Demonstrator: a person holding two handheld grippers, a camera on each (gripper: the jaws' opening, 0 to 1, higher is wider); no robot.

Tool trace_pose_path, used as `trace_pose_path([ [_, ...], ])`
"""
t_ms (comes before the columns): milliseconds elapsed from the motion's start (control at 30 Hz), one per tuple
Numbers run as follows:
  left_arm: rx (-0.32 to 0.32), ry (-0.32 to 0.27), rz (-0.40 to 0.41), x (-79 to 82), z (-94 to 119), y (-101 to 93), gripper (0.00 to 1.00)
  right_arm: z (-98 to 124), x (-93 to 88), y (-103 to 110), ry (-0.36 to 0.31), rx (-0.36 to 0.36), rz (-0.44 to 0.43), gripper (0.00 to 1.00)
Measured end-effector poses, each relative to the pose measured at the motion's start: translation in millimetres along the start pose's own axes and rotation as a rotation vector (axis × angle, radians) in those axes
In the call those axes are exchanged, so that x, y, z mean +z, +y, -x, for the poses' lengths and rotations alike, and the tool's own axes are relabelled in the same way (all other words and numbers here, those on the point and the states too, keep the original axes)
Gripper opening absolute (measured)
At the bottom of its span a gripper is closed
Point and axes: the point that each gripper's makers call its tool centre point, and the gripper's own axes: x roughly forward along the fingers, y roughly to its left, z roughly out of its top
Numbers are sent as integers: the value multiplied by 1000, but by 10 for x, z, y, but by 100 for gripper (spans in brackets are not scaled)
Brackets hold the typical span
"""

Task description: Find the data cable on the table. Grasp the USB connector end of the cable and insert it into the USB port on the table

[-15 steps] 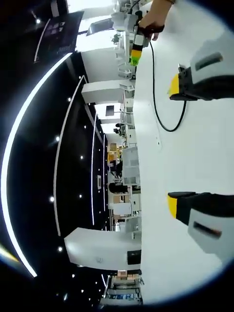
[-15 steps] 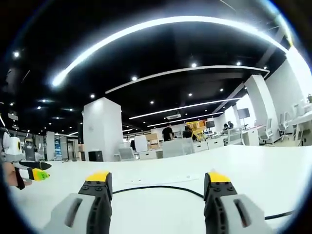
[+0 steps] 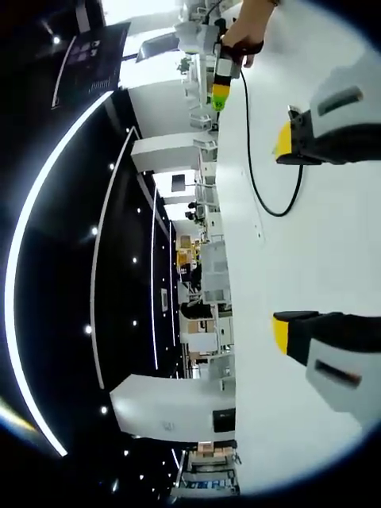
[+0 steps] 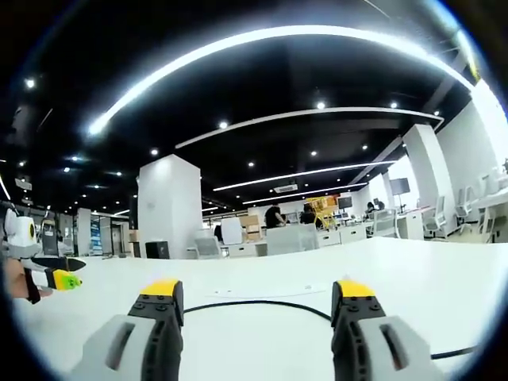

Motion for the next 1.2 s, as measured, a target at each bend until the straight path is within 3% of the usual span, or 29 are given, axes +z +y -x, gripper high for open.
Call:
trace_pose_path([
  [1200, -6, 13, 4, -30, -14, -8, 75, -24, -30, 17, 16, 10, 11, 75],
])
